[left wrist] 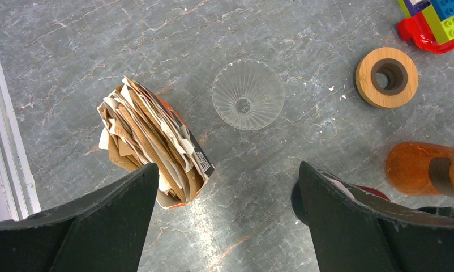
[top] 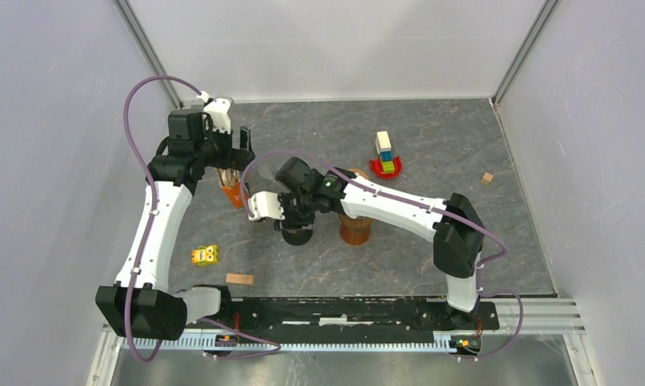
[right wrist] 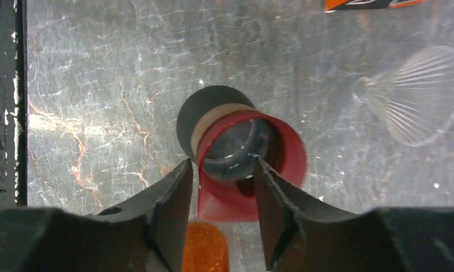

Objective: Place the coffee filter in the dripper

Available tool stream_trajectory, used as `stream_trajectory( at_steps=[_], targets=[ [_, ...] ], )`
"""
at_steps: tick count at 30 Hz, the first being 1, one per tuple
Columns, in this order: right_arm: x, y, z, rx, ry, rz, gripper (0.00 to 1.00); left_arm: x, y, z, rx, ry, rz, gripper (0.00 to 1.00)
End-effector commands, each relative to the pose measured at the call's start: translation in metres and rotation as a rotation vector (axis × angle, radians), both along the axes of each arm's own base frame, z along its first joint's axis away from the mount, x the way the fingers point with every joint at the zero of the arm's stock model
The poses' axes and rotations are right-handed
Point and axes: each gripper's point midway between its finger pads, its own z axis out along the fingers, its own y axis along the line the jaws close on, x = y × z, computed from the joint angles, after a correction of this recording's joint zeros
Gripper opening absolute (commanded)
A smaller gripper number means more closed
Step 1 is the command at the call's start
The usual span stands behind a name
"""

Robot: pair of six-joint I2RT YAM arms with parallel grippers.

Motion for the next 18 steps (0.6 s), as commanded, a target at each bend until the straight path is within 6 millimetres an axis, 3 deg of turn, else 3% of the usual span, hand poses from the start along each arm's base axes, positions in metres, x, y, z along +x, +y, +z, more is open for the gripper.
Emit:
stream_trajectory(
  at_steps=[1, 6, 10, 13, 18],
  targets=[
    [0.018, 0.001, 0.104, 0.203, -0.13, -0.061, 0.53, 0.005, 0.003, 0.022, 0.007, -0.082, 0.003, 1.0],
    [0.06, -0.03, 0.171, 0.347, -0.206, -0.227, 0.59, 0.009, 0.004, 0.03, -0.011, -0.097, 0.03, 1.0],
    [0.118, -0.074, 0.197, 0.415, -0.238, -0.447, 0.71, 0.011, -0.001, 0.034, -0.04, -0.103, 0.021, 1.0],
    [0.159, -0.11, 0.189, 0.422, -0.239, -0.591, 0.76, 0.01, -0.003, 0.032, -0.052, -0.095, 0.013, 1.0],
    [0.203, -0.151, 0.138, 0.362, -0.158, -0.736, 0.78, 0.008, -0.005, 0.031, -0.058, -0.092, 0.004, 1.0]
  ],
)
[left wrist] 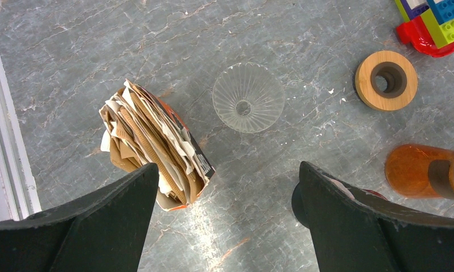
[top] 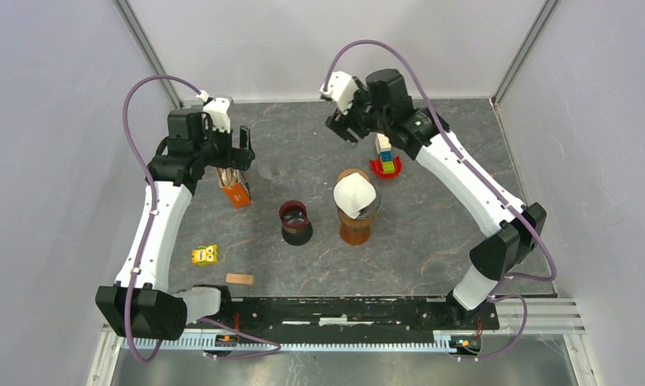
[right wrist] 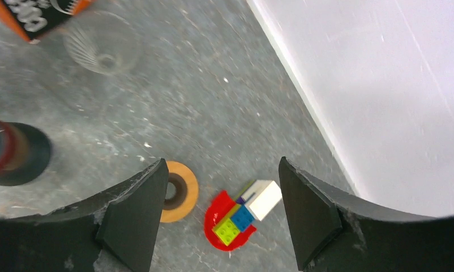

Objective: Place the coffee filter in the dripper

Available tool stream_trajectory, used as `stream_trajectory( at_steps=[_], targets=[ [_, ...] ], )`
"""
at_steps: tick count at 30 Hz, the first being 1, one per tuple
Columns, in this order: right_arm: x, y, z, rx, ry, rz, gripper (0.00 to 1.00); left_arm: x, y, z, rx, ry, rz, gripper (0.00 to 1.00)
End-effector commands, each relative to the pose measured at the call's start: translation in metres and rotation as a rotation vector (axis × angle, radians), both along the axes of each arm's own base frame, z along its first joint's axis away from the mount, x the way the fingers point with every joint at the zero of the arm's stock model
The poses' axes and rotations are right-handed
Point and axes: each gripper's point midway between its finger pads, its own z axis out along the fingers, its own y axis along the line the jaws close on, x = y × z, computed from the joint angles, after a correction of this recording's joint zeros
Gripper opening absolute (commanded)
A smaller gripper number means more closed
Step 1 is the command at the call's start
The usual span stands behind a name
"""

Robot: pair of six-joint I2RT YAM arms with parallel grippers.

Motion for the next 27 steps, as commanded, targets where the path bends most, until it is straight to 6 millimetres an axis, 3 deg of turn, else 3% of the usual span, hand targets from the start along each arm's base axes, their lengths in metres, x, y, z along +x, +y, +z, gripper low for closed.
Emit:
stream_trajectory(
  at_steps=[1, 7, 15, 21, 27],
  targets=[
    [0.028, -0.017, -0.053, 0.011, 0.135, -0.085, 0.78, 0.006, -0.005, 0.028, -0.053, -0.083, -0.003, 1.0],
    [0.051, -0.035, -0.132, -0.08, 0.277, -0.105, 0.79, 0.004, -0.009, 0.024, -0.059, -0.074, -0.025, 1.0],
    [0.051, -0.035, -0.216, -0.173, 0.423, -0.062, 0.82, 0.0, -0.013, 0.016, -0.062, -0.069, -0.054, 1.0],
    [0.048, -0.041, -0.252, -0.236, 0.475, -0.062, 0.81, -0.007, -0.019, 0.007, -0.074, -0.061, -0.097, 1.0],
    [0.041, -0.049, -0.273, -0.277, 0.504, -0.068, 0.78, -0.01, -0.019, 0.002, -0.061, -0.066, -0.114, 1.0]
  ],
)
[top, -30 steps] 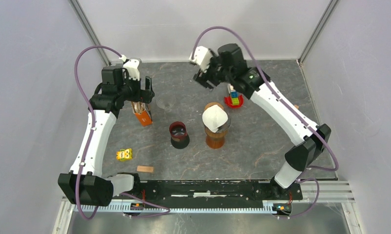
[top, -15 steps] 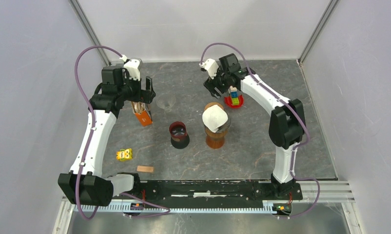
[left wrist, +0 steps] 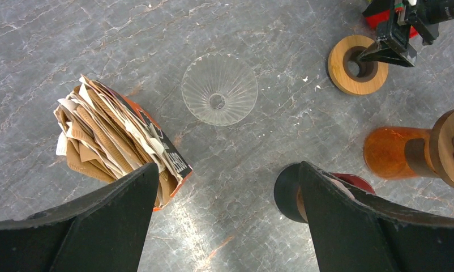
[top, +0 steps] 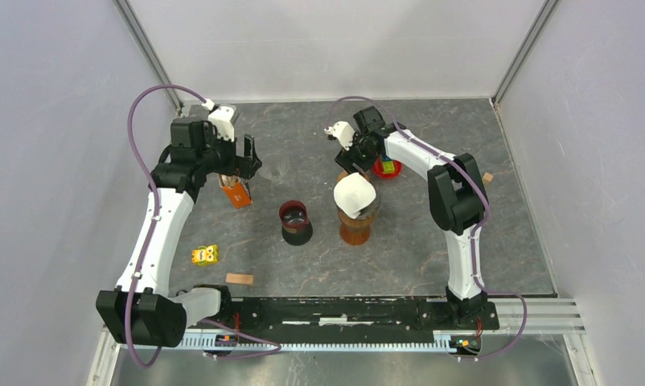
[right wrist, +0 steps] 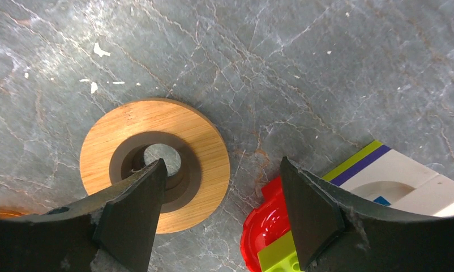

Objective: Place the coffee filter in the dripper

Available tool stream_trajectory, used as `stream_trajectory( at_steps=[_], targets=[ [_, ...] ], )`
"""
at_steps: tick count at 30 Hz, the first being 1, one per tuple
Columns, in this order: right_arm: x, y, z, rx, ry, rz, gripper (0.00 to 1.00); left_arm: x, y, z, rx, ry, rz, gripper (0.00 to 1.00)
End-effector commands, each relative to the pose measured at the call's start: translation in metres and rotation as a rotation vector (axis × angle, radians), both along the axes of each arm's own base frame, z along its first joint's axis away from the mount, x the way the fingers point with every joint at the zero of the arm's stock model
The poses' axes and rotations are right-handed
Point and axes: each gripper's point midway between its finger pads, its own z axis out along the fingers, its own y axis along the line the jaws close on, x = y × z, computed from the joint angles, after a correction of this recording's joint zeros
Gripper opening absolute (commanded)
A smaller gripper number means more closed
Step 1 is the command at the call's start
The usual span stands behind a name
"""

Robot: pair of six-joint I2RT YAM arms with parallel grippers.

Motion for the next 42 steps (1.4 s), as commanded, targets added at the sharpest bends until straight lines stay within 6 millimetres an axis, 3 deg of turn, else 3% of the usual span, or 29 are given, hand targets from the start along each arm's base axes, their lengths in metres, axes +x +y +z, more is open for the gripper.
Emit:
stream_trajectory(
  at_steps=[1, 8, 12, 19, 24, 29, 32, 37, 42],
  targets=[
    [-0.002, -0.002, -0.012, -0.018, 0.009, 0.015, 0.78, 0.001, -0.004, 0.016, -0.011, -0.08, -0.036, 1.0],
    [-0.011, -0.005, -0.028, -0.025, 0.045, 0.016, 0.72, 0.001, -0.005, 0.014, -0.015, -0.081, -0.042, 1.0],
    [-0.013, -0.005, -0.033, -0.021, 0.056, 0.01, 0.64, 0.001, -0.005, 0.013, -0.016, -0.078, -0.042, 1.0],
    [-0.002, 0.002, -0.012, 0.005, 0.018, 0.011, 0.42, 0.001, -0.005, 0.015, -0.014, -0.079, -0.038, 1.0],
    [0.01, 0.01, 0.022, 0.037, -0.027, 0.018, 0.32, 0.001, -0.003, 0.017, -0.008, -0.084, -0.032, 1.0],
    [0.028, 0.021, 0.08, 0.097, -0.119, 0.015, 0.28, 0.003, -0.001, 0.018, -0.014, -0.079, -0.012, 1.0],
    [0.029, 0.03, 0.114, 0.16, -0.155, 0.023, 0.28, 0.005, 0.001, 0.018, -0.015, -0.076, 0.011, 1.0],
    [0.016, 0.047, 0.166, 0.234, -0.221, 0.058, 0.27, 0.014, 0.012, 0.024, -0.012, -0.107, 0.089, 1.0],
    [-0.018, 0.07, 0.214, 0.28, -0.291, 0.132, 0.27, 0.021, 0.02, 0.028, -0.028, -0.118, 0.147, 1.0]
  ],
)
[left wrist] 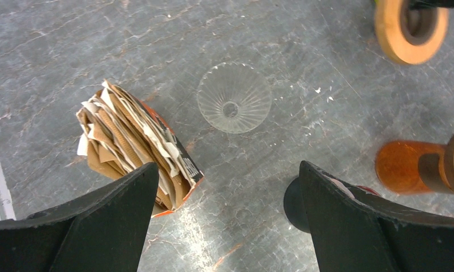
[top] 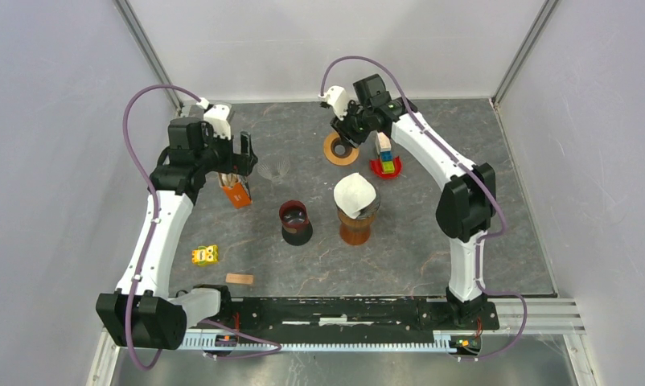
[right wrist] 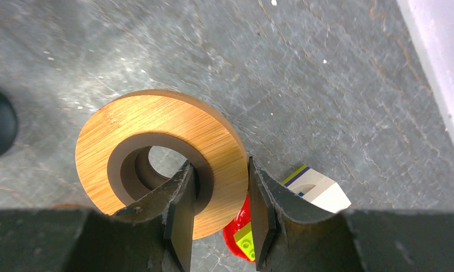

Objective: Place the coffee filter in the dripper

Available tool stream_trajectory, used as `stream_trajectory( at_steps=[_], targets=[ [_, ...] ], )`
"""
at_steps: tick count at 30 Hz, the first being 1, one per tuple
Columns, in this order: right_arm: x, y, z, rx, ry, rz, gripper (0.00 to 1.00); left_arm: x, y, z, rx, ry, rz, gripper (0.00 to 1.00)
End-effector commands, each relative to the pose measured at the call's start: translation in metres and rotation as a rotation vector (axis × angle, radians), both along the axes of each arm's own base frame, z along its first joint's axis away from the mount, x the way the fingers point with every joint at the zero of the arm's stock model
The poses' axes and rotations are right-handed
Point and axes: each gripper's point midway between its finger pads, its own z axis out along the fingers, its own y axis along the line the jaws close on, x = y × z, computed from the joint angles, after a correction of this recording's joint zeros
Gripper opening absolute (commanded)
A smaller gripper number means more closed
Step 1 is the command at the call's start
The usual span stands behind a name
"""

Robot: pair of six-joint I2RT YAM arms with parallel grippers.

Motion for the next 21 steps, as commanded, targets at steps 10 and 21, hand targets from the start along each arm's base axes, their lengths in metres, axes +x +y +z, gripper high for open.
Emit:
stream_trajectory(
  at_steps=[10, 21],
  targets=[
    [-0.112, 0.087, 0.118, 0.124, -0.197, 0.252, 0.26, 0.017, 0.016, 0.025, -0.063, -0.076, 0.138, 1.0],
    [-0.181, 0.121, 0.045, 0.014, -0.024, 0.447, 0.27, 0.016, 0.05, 0.043, -0.071, -0.158, 0.281, 1.0]
  ],
)
